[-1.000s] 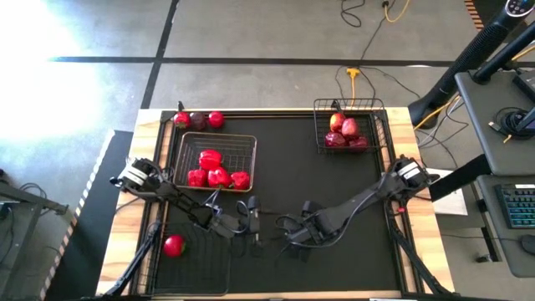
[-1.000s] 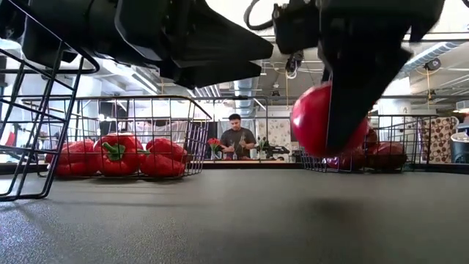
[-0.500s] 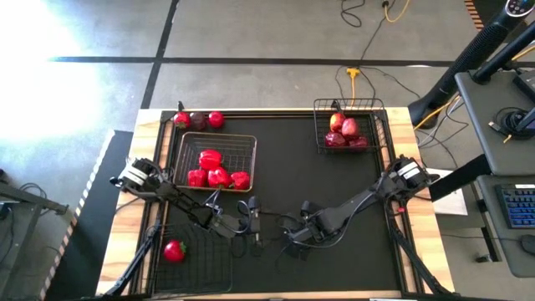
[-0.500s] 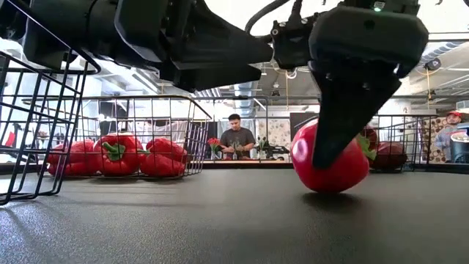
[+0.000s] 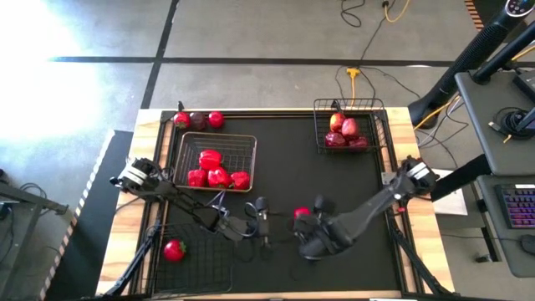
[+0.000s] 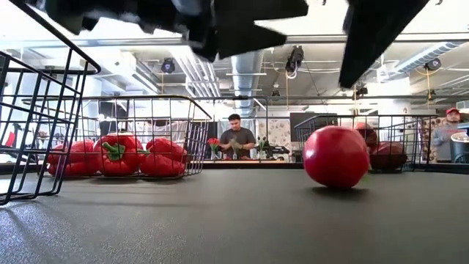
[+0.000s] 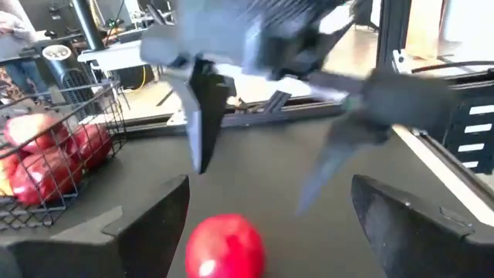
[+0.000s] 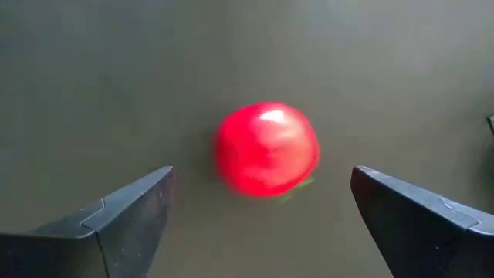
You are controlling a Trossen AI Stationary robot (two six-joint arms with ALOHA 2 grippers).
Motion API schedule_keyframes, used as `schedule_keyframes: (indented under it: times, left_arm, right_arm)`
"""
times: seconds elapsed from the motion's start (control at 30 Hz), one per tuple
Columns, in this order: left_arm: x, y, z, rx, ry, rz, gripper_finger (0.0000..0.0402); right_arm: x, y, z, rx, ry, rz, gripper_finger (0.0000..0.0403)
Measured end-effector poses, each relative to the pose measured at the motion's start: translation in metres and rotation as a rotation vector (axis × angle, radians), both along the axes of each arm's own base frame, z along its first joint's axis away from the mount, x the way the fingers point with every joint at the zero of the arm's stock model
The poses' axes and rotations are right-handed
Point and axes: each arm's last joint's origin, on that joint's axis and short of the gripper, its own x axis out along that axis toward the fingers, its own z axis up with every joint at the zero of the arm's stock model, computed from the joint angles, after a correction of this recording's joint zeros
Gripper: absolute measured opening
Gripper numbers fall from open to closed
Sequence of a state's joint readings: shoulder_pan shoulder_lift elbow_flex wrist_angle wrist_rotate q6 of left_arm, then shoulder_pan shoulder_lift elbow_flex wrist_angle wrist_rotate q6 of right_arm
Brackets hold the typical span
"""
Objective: Sort produce into baskets
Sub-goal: Put the bottom right tomato into the left black basket
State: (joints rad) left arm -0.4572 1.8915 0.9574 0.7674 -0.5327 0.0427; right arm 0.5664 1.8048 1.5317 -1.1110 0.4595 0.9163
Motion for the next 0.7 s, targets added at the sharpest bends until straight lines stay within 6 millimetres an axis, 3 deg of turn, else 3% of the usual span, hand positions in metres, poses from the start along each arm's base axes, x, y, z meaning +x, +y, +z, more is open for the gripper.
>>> schedule_keyframes:
  times: [0.2,0.37,0.57,0.7]
  left_arm:
    - [0.021,-0.009,0.019,-0.05,0.073,0.019,0.0341]
    - [0.048,-0.017,0.015,-0.047,0.189,0.053,0.0341]
    - [0.076,-0.021,0.008,-0.007,0.394,0.166,0.0341]
    - [0.083,-0.021,0.025,0.039,0.431,0.309,0.0341]
  right_arm:
    - [-0.037,0.041,0.017,-0.155,-0.18,0.103,0.0384]
    - [-0.077,0.072,0.025,-0.321,-0.388,0.156,0.0384]
    - [-0.117,0.096,0.02,-0.482,-0.608,0.261,0.0384]
    - [-0.135,0.097,0.005,-0.617,-0.714,0.329,0.0384]
